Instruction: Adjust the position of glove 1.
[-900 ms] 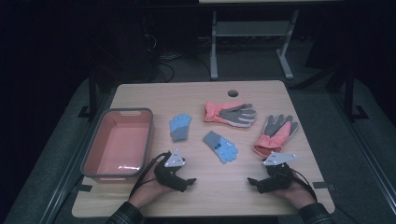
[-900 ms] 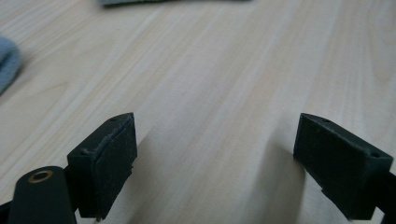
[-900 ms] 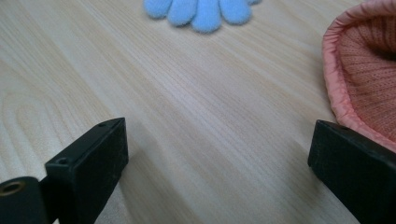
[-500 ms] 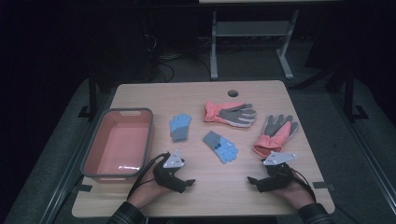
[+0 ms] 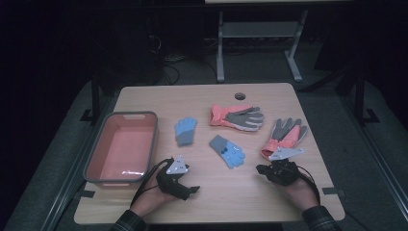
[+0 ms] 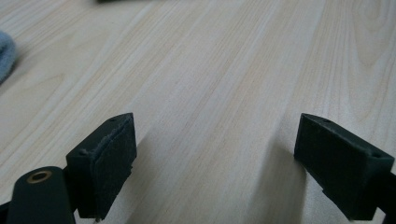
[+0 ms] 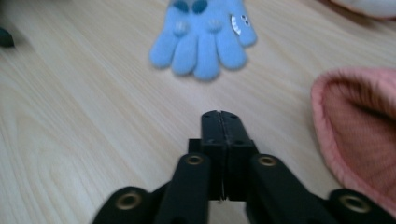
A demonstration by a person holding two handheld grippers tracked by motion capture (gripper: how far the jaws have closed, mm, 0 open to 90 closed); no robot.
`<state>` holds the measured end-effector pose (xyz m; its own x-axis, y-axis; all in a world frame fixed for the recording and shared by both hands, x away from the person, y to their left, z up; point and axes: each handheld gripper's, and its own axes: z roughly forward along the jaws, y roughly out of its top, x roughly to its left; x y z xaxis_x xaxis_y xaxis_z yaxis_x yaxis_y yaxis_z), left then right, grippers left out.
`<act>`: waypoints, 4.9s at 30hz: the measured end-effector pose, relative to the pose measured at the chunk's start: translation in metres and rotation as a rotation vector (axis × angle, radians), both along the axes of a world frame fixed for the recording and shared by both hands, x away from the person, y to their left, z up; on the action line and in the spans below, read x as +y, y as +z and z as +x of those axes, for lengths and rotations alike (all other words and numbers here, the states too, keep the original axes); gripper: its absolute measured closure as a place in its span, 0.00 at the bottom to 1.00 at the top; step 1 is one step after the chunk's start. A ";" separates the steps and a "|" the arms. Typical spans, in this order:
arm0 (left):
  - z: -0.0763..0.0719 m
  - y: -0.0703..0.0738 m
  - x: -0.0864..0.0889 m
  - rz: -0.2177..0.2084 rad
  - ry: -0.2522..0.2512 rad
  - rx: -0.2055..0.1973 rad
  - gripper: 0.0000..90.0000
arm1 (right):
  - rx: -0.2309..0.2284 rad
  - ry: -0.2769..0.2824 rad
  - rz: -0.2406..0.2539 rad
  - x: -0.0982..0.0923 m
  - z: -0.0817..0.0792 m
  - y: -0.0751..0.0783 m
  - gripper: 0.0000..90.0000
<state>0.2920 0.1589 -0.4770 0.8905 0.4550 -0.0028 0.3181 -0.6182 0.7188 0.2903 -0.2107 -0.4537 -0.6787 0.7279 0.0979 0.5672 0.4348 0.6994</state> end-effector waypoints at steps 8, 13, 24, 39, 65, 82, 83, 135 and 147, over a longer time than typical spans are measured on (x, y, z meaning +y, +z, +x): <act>0.000 0.000 0.000 0.003 -0.002 0.001 0.14 | -0.013 0.051 0.025 0.018 0.011 0.006 1.00; 0.000 0.000 0.000 0.003 -0.005 0.002 0.14 | -0.014 0.076 0.045 0.033 0.020 0.008 1.00; 0.001 0.000 0.000 0.004 -0.007 -0.003 0.14 | -0.012 0.126 0.037 0.066 0.035 0.005 1.00; 0.001 0.000 0.000 0.003 -0.007 0.003 0.14 | 0.017 0.148 -0.022 0.085 0.045 -0.013 1.00; 0.000 0.000 0.000 0.001 -0.003 0.007 0.14 | 0.070 0.216 -0.050 0.037 0.004 -0.008 1.00; 0.000 0.000 0.000 -0.005 0.000 0.004 0.14 | 0.026 0.135 0.017 0.017 0.012 0.009 1.00; 0.000 0.000 0.000 -0.003 -0.001 0.005 0.14 | 0.026 0.132 0.018 0.021 0.016 0.010 1.00; -0.001 0.000 -0.002 0.002 0.021 0.004 0.14 | 0.005 0.213 0.053 0.054 0.021 0.013 0.91; 0.000 0.006 -0.002 0.016 0.048 0.010 0.34 | -0.021 0.065 0.047 -0.009 -0.011 -0.007 0.42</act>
<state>0.2920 0.1568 -0.4713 0.8674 0.4976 -0.0037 0.3550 -0.6136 0.7054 0.2793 -0.2194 -0.4611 -0.7269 0.6769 0.1158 0.5235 0.4370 0.7314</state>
